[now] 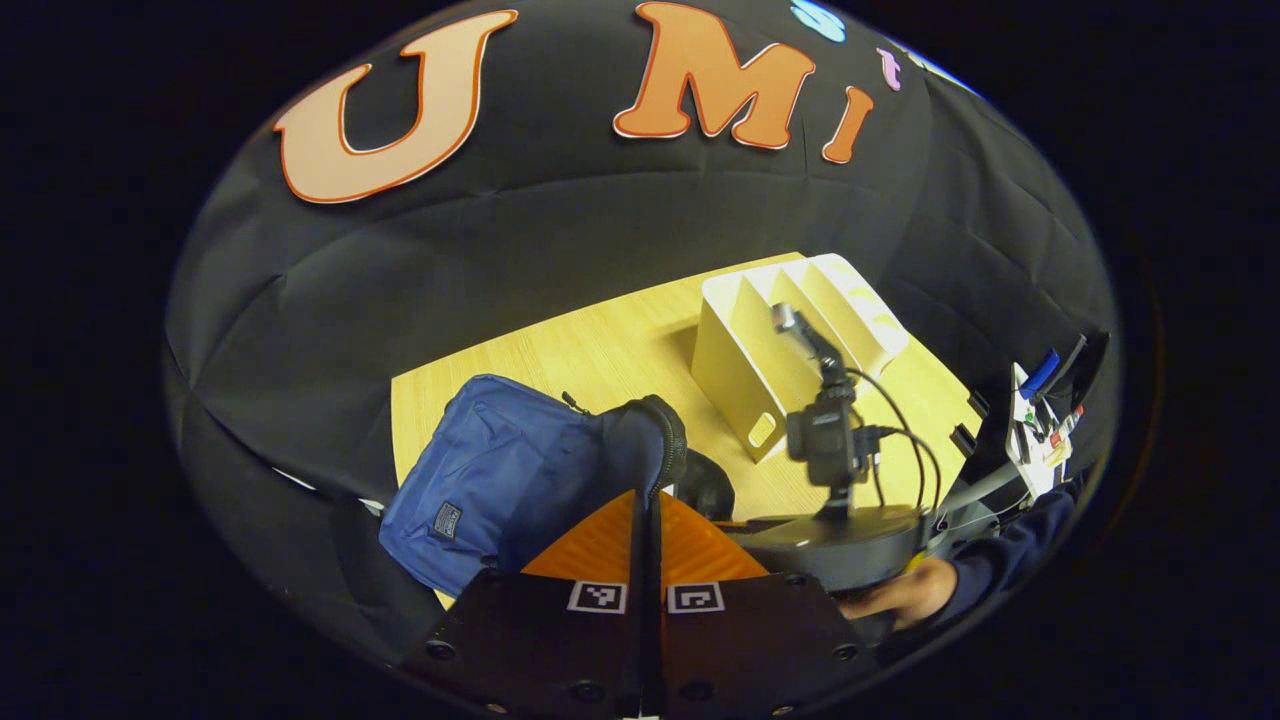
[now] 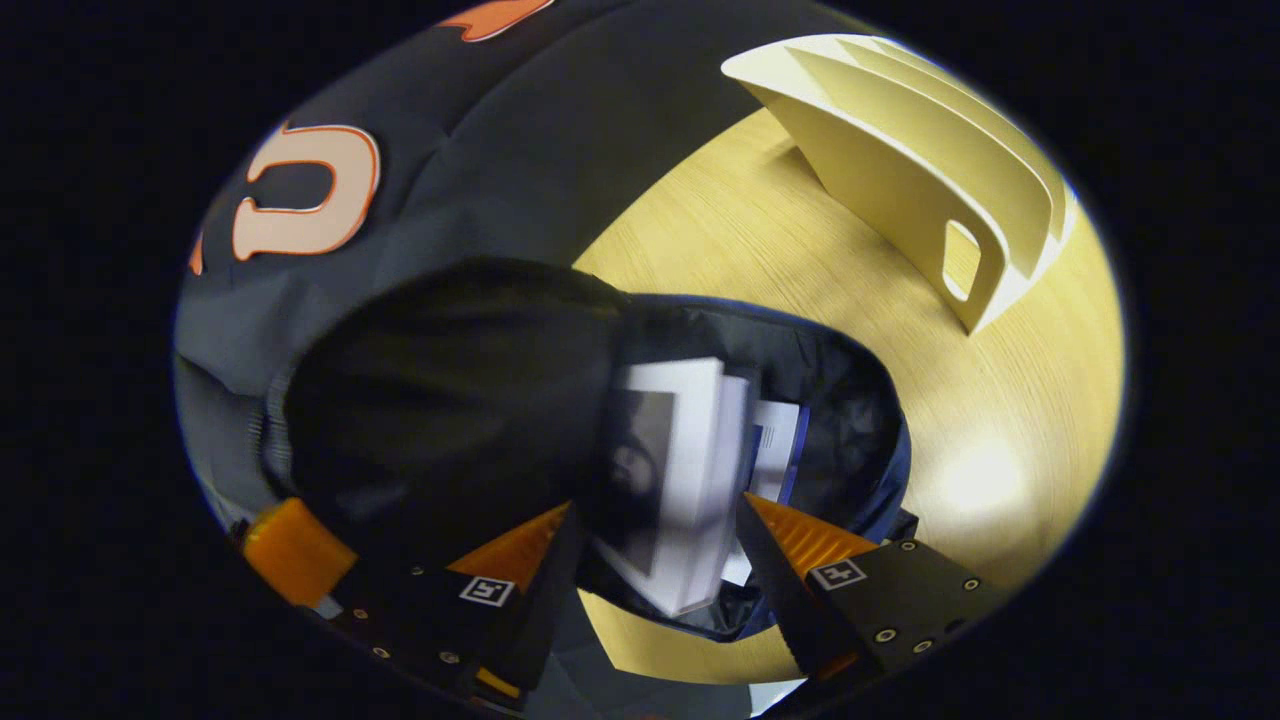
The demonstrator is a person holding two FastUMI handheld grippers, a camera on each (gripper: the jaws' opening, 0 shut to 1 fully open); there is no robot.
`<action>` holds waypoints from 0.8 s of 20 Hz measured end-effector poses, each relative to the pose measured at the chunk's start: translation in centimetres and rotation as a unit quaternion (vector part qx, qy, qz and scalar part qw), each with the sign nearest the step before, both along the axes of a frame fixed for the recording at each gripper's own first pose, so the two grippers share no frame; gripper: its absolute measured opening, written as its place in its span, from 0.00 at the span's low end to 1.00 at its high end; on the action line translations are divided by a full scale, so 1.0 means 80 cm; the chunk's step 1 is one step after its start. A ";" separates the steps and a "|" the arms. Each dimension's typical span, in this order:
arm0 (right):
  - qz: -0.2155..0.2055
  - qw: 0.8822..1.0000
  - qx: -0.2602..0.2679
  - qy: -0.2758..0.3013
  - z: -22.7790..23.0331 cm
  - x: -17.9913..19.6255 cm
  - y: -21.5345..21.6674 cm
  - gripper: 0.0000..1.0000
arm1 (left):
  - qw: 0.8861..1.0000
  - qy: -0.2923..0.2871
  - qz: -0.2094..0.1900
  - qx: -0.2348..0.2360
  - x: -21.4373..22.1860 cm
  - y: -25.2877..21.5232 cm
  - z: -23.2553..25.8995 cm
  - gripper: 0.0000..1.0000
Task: Open the schoolbag, grab two books from the bookshelf and put them into the schoolbag.
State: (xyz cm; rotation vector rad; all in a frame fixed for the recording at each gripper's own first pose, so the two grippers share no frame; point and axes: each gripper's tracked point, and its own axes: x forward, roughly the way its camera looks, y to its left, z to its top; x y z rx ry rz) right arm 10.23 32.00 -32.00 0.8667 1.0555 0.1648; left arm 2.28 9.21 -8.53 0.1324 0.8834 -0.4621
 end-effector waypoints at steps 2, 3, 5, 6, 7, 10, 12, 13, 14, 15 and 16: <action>-0.012 0.999 -0.022 -0.024 0.014 0.014 -0.040 0.92 | 1.000 0.004 0.002 -0.006 -0.001 -0.004 -0.005 0.01; -0.014 0.998 -0.043 -0.040 0.019 0.021 -0.060 0.92 | 1.000 0.006 0.004 -0.009 -0.002 -0.008 -0.009 0.01; -0.023 0.993 -0.086 -0.079 0.035 0.028 -0.106 0.92 | 1.000 0.011 0.007 -0.010 -0.004 -0.009 -0.013 0.01; -0.024 0.990 -0.101 -0.099 0.045 0.032 -0.126 0.92 | 1.000 0.011 0.009 -0.011 -0.005 -0.009 -0.016 0.01; -0.029 0.987 -0.101 -0.119 0.058 0.038 -0.143 0.93 | 1.000 0.011 0.010 -0.013 -0.005 -0.011 -0.019 0.01; -0.045 0.974 -0.153 -0.160 0.079 0.055 -0.214 0.93 | 0.999 0.025 0.018 -0.017 -0.012 -0.019 -0.041 0.04; -0.062 0.960 -0.200 -0.187 0.091 0.064 -0.265 0.93 | 0.999 0.039 0.019 -0.021 -0.023 -0.029 -0.058 0.08; -0.069 0.953 -0.221 -0.197 0.100 0.067 -0.291 0.93 | 0.999 0.046 0.018 -0.022 -0.027 -0.037 -0.067 0.10; -0.076 0.946 -0.239 -0.204 0.107 0.065 -0.313 0.93 | 0.999 0.047 0.016 -0.018 -0.030 -0.044 -0.075 0.16; -0.081 0.941 -0.252 -0.211 0.114 0.066 -0.330 0.93 | 0.998 0.052 0.015 -0.013 -0.032 -0.050 -0.084 0.20; -0.084 0.937 -0.263 -0.213 0.118 0.063 -0.345 0.93 | 0.998 0.057 0.017 -0.006 -0.036 -0.055 -0.092 0.36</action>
